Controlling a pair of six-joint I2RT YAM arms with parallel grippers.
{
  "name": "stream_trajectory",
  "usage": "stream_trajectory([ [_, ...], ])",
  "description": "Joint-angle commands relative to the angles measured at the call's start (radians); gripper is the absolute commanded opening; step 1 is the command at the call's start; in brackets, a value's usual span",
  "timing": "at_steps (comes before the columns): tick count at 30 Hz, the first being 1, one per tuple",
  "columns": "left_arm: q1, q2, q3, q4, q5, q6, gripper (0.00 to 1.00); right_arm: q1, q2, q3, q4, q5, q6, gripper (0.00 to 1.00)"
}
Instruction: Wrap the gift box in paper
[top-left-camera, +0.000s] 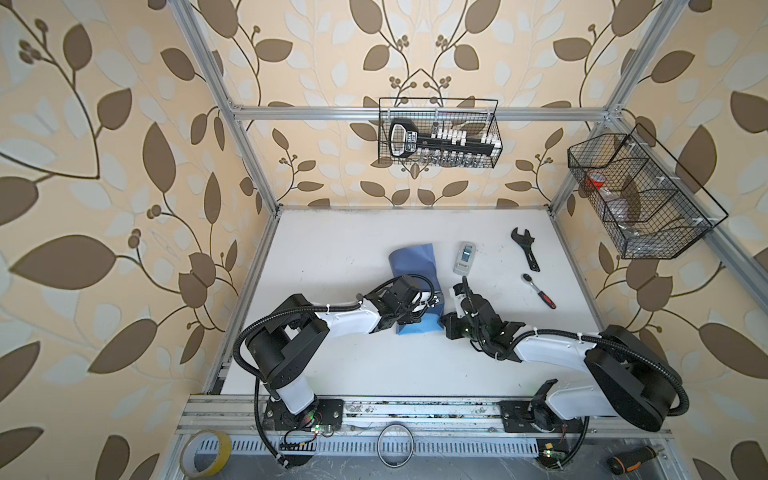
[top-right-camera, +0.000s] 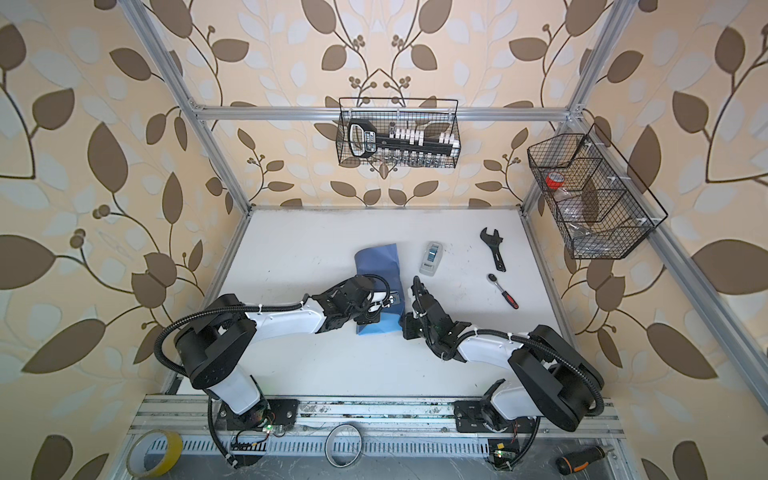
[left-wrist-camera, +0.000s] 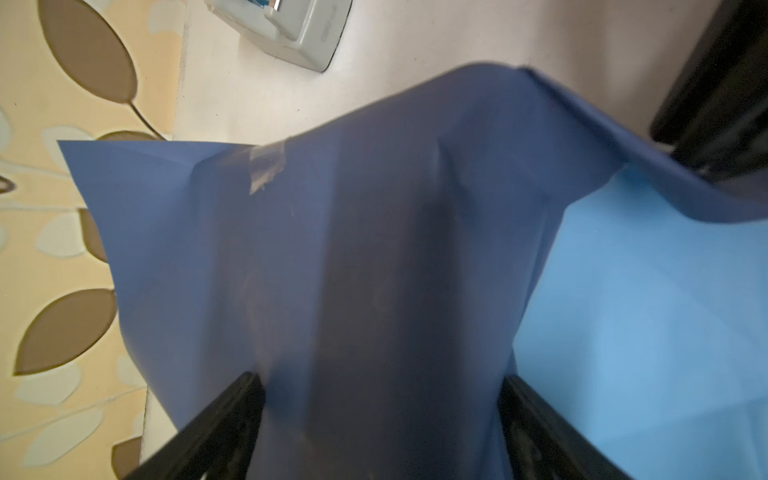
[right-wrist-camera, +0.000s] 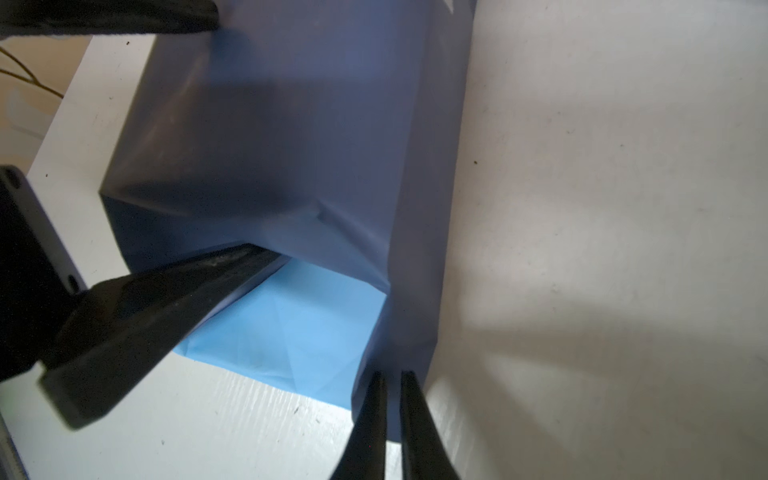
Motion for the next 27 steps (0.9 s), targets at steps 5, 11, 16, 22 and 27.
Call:
stream_trajectory([
  [5,0.002,0.024,0.000,-0.062,0.002,0.029,0.89,0.005,0.066,0.039,0.092,0.028,0.029,0.10],
  [11,0.001,0.022,0.000,-0.062,0.001,0.028,0.89,0.006,0.097,0.042,0.143,0.047,0.042,0.09],
  [16,0.002,0.023,0.000,-0.063,0.003,0.028,0.89,0.007,0.128,0.041,0.179,0.055,0.049,0.08],
  [22,0.001,0.025,0.000,-0.061,0.006,0.026,0.89,0.006,0.155,0.045,0.217,0.054,0.060,0.08],
  [27,0.001,0.026,0.000,-0.061,0.006,0.026,0.89,0.008,0.159,0.044,0.239,0.054,0.064,0.08],
])
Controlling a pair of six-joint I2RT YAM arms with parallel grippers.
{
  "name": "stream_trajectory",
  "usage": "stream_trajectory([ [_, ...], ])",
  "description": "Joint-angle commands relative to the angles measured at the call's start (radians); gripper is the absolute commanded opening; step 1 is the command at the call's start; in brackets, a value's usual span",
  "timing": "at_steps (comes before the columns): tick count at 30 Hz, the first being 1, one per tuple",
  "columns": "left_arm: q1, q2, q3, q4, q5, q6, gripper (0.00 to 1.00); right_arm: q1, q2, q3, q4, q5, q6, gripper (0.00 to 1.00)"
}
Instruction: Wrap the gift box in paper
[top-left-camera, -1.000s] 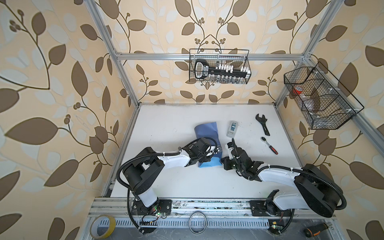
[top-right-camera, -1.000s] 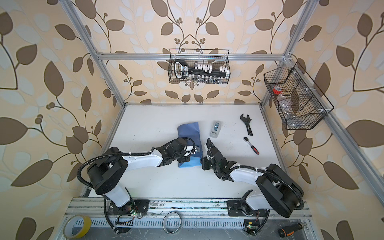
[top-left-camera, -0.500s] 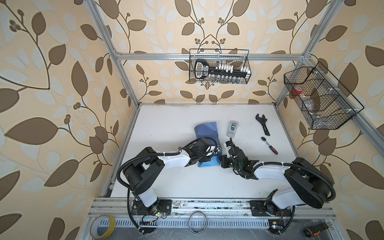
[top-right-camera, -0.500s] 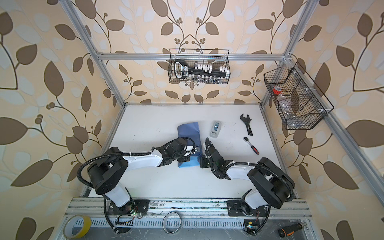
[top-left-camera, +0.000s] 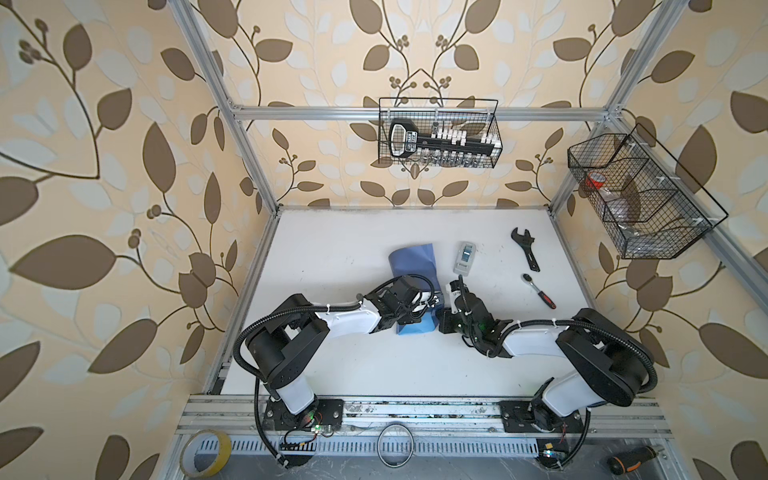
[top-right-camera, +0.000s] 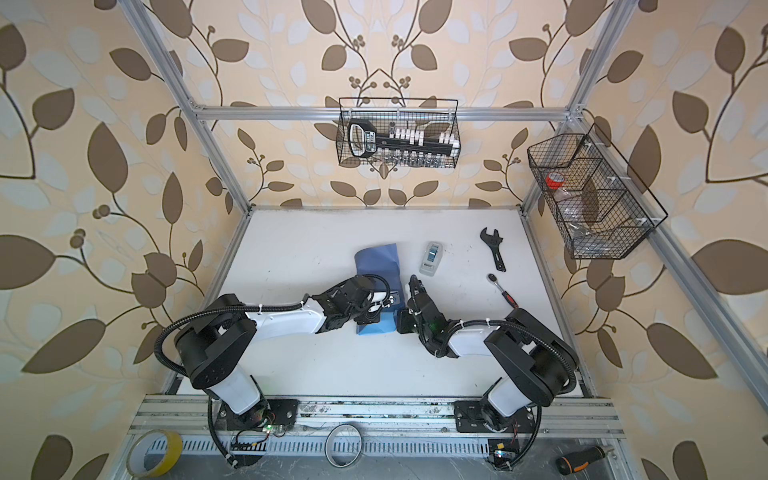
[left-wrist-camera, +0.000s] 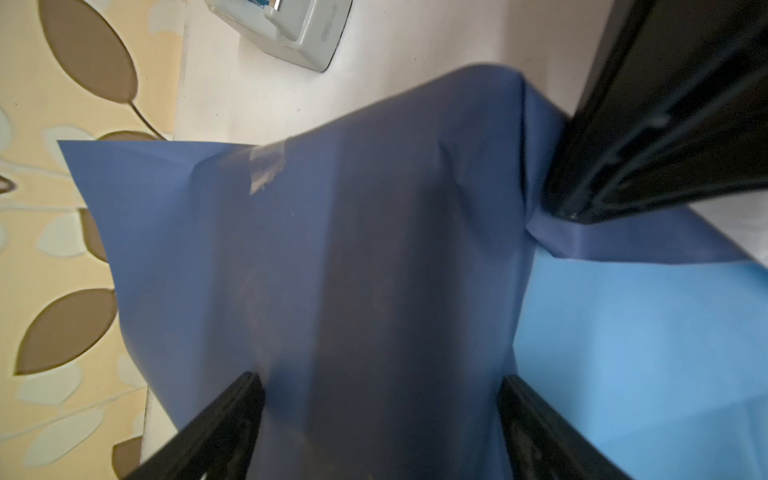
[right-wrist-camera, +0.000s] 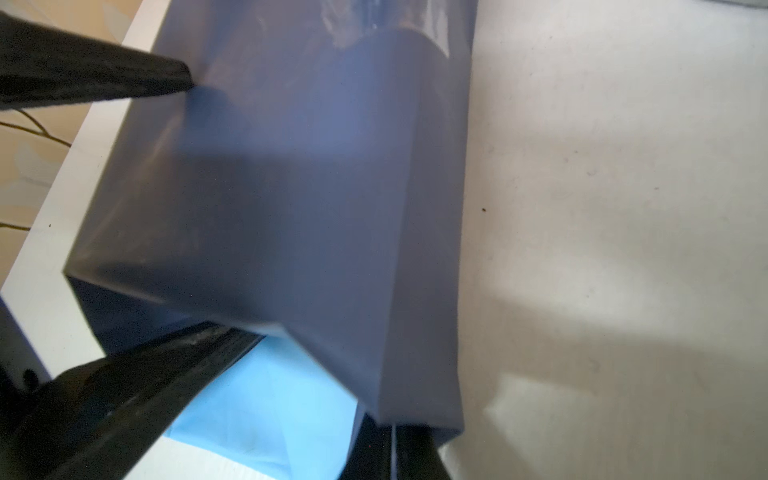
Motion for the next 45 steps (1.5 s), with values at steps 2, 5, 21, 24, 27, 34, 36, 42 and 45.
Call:
stream_trajectory([
  [2,0.002,0.025,0.000,-0.062,0.007,0.027,0.89,0.005,0.017,0.026,0.052,0.014,0.010,0.08],
  [5,0.002,0.027,0.002,-0.065,0.007,0.026,0.89,0.006,-0.004,0.012,0.052,0.002,0.011,0.08],
  [21,0.002,0.027,0.002,-0.063,0.004,0.026,0.89,-0.062,-0.096,-0.075,-0.025,0.000,-0.034,0.07],
  [24,0.002,0.027,0.001,-0.061,0.005,0.026,0.89,-0.071,-0.081,-0.072,-0.020,-0.003,-0.036,0.07],
  [27,0.002,0.029,0.001,-0.062,0.005,0.026,0.89,-0.074,-0.064,-0.069,-0.006,-0.008,-0.036,0.07],
  [34,0.002,0.031,0.004,-0.061,0.004,0.028,0.89,-0.067,-0.050,-0.066,0.022,-0.040,-0.024,0.07],
  [36,0.002,0.029,0.004,-0.062,0.003,0.028,0.89,-0.059,-0.055,-0.070,0.029,-0.045,-0.017,0.07],
  [42,0.001,0.031,0.004,-0.061,0.004,0.028,0.89,-0.044,-0.068,-0.068,0.031,-0.045,-0.007,0.06],
  [45,0.001,0.030,0.004,-0.062,0.005,0.027,0.89,-0.044,-0.059,-0.059,0.033,-0.042,-0.011,0.06],
])
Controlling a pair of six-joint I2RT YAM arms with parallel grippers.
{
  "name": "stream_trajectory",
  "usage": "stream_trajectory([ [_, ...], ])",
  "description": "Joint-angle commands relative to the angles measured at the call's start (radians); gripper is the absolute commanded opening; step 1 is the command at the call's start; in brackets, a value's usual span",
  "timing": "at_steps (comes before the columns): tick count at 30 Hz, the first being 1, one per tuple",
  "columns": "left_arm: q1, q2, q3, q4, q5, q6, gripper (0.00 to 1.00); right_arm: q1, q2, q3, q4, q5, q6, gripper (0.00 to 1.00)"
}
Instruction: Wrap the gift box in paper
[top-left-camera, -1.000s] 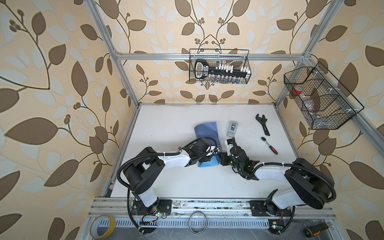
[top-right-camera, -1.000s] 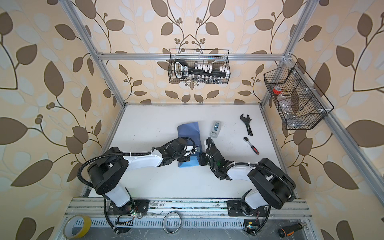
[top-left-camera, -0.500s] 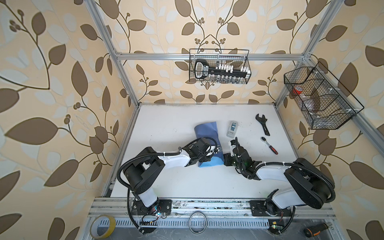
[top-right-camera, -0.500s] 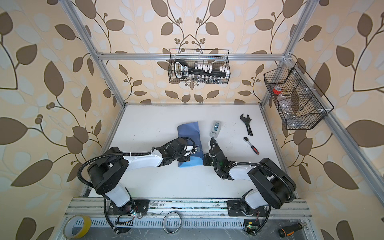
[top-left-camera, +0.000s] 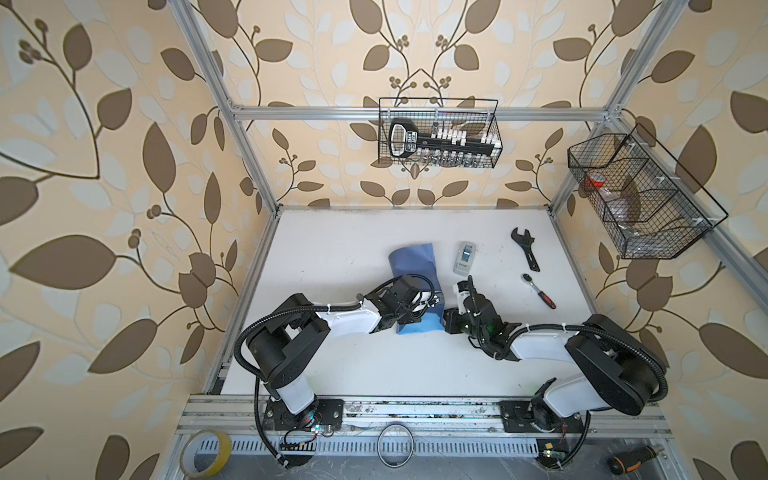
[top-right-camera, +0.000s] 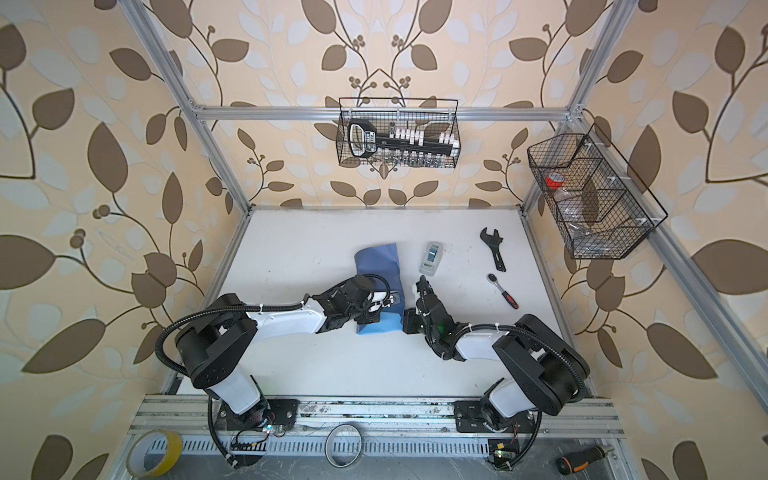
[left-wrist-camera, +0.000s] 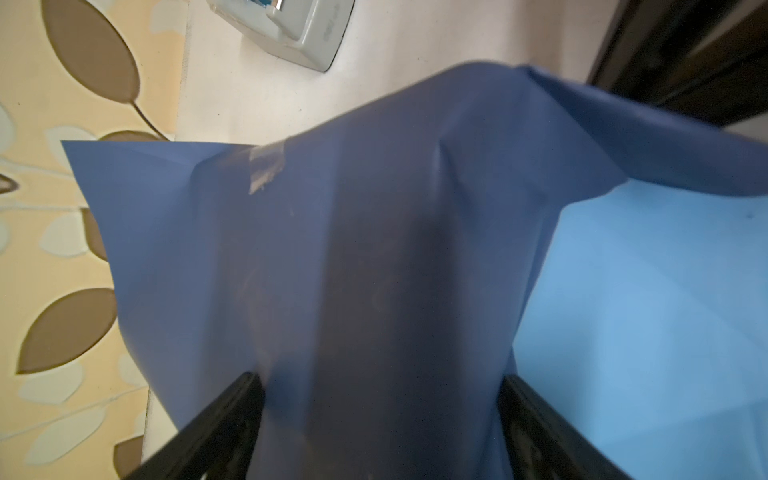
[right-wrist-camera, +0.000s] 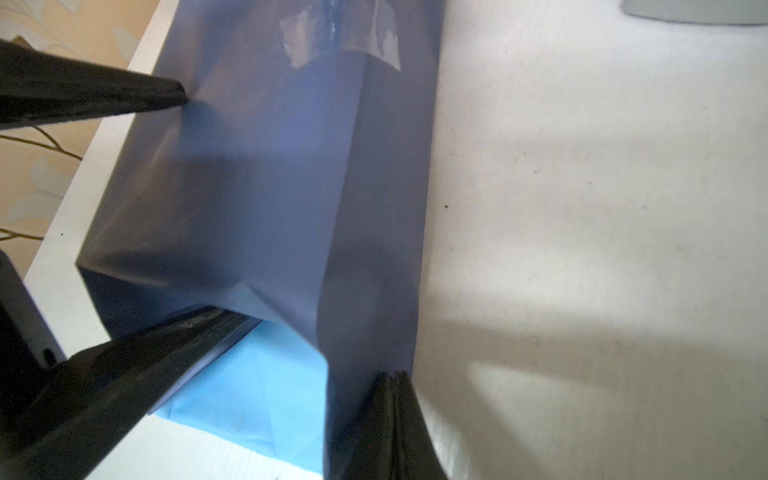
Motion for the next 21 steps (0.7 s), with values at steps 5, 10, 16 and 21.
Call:
stream_trajectory([
  [5,0.002,0.025,0.005,-0.071,0.008,0.028,0.89,0.004,0.023,0.015,0.035,-0.004,0.003,0.06],
  [10,0.002,0.027,0.005,-0.071,0.008,0.027,0.89,0.004,0.040,0.024,0.058,-0.016,0.009,0.06],
  [16,0.002,0.026,0.004,-0.070,0.010,0.028,0.89,0.004,0.051,0.030,0.074,-0.018,0.013,0.06],
  [21,0.001,0.028,0.004,-0.070,0.010,0.026,0.89,0.005,0.077,0.039,0.096,-0.020,0.017,0.05],
])
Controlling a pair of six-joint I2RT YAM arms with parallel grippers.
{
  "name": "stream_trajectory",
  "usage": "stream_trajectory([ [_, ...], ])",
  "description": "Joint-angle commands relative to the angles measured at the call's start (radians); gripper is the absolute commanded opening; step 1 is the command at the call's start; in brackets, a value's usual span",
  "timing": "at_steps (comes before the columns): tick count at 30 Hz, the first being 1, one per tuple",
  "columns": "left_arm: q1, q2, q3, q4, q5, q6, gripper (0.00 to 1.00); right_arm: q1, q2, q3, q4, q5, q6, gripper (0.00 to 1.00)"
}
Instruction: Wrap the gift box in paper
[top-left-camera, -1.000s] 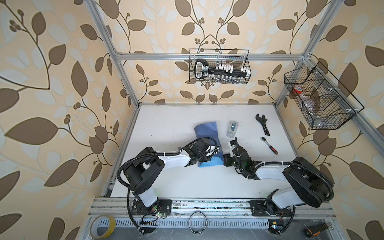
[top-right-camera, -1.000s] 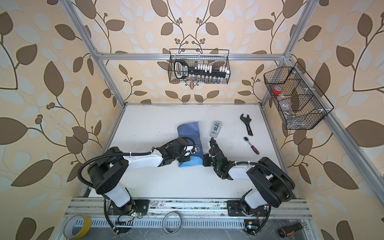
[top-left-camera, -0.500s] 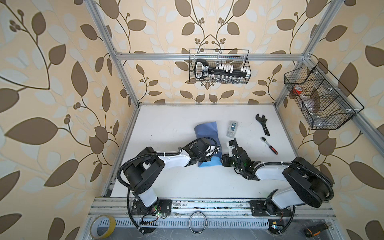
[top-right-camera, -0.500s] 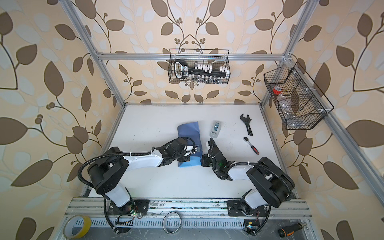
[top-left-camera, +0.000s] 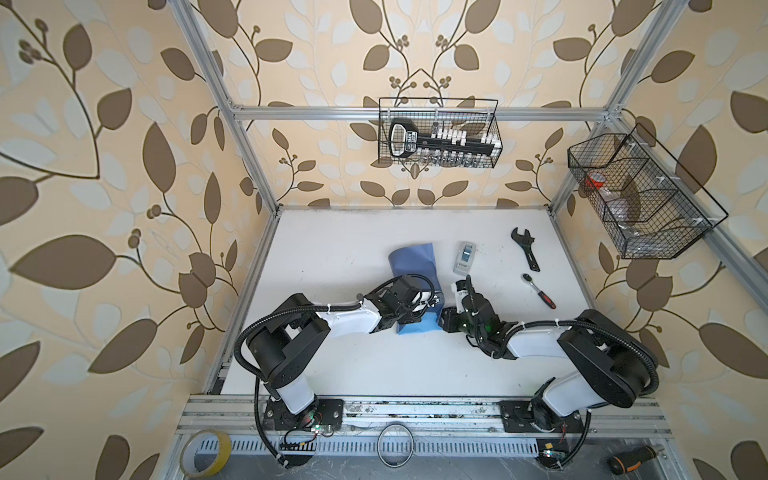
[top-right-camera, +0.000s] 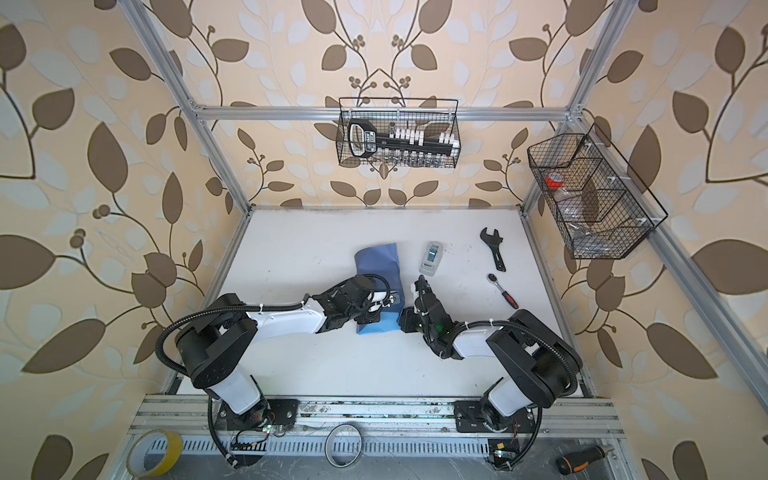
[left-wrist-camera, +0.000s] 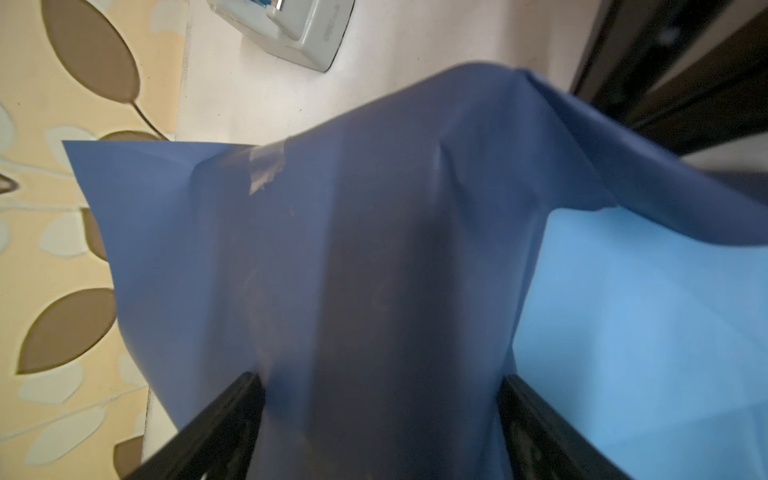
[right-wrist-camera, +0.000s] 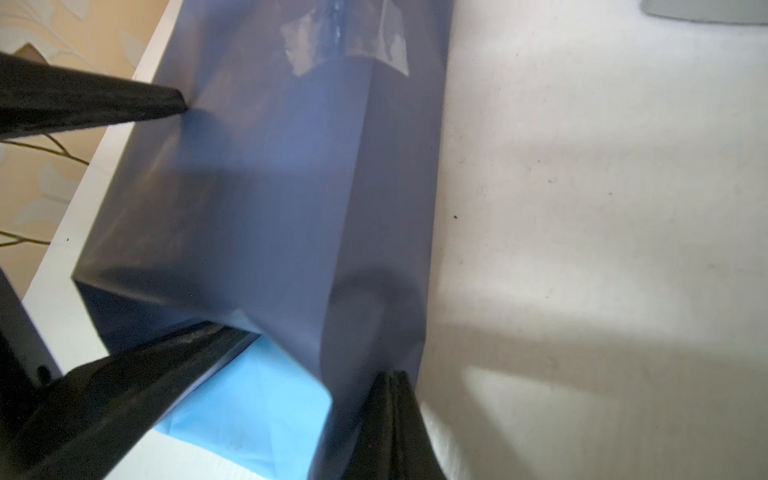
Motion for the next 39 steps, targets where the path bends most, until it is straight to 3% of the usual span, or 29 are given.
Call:
stream_trajectory([
  [1,0.002,0.027,0.003,-0.070,0.010,0.027,0.89,0.005,0.026,0.025,0.042,-0.014,0.012,0.05],
  [27,0.002,0.023,0.016,-0.082,0.023,0.010,0.90,0.021,0.089,0.025,0.106,0.030,0.037,0.05],
  [39,0.002,-0.039,0.022,-0.064,0.102,-0.063,0.95,0.015,0.111,0.018,0.082,0.042,0.070,0.05],
])
